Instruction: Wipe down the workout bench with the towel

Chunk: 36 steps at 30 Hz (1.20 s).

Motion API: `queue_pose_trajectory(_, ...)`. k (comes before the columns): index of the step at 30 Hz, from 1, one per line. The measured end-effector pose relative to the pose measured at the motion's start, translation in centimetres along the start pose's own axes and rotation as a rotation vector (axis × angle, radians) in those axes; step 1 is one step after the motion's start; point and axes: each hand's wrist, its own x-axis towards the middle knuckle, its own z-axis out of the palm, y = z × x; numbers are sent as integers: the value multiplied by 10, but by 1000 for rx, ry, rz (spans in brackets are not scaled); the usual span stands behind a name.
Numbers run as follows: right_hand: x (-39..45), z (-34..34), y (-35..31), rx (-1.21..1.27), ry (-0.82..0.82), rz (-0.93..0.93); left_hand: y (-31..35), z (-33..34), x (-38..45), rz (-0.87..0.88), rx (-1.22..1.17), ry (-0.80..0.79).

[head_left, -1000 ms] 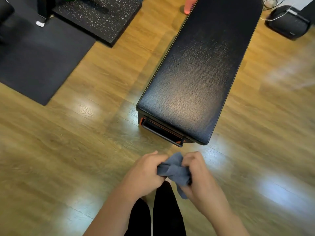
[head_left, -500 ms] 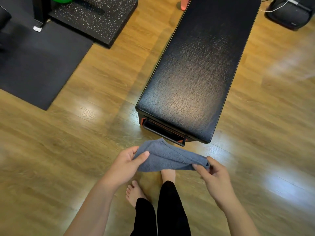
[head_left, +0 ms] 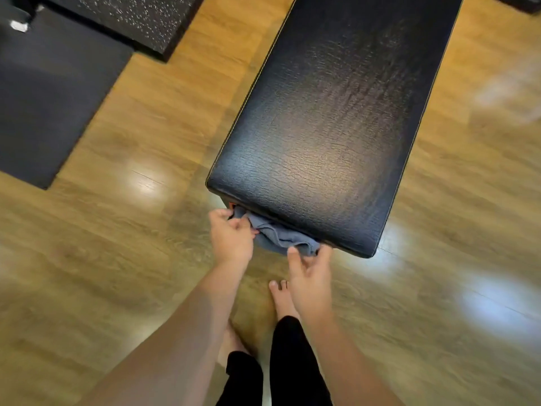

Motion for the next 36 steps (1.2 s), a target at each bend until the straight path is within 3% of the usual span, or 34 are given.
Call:
queue_pose_trajectory(3, -11, 3, 14, -299, -157, -166, -19, -10, -25, 420, 273, -137)
queue_pose_trajectory(6, 5, 7, 14, -614, -92, -322, -43, -20, -28, 721, 919, -282)
queue_pose_trajectory(10, 21, 13, 5, -951, -109, -320, -23, -13, -18, 718, 1342, -345)
queue_pose_trajectory(13, 27, 21, 6, -1044, -105, -309, -3, 6, -9, 566, 1517, -441)
queue_pose_trajectory(17, 47, 23, -12, -1149, -273, -153, 11, 27, 10, 431, 1707, -541)
queue_pose_trajectory(20, 59, 19, -16, -1185, -368, -19, 13, 24, 17, 468, 1680, -568)
queue_pose_trajectory(26, 36, -7, 3, -901, -260, -227, 13, -15, 11, 756, 1414, -525)
queue_pose_trajectory(31, 21, -21, -10, -842, -189, -281, 28, -27, -2, 791, 1268, -485)
queue_pose_trajectory(36, 10, -35, -41, -850, -297, -253, 69, -39, -19, 775, 1234, -524)
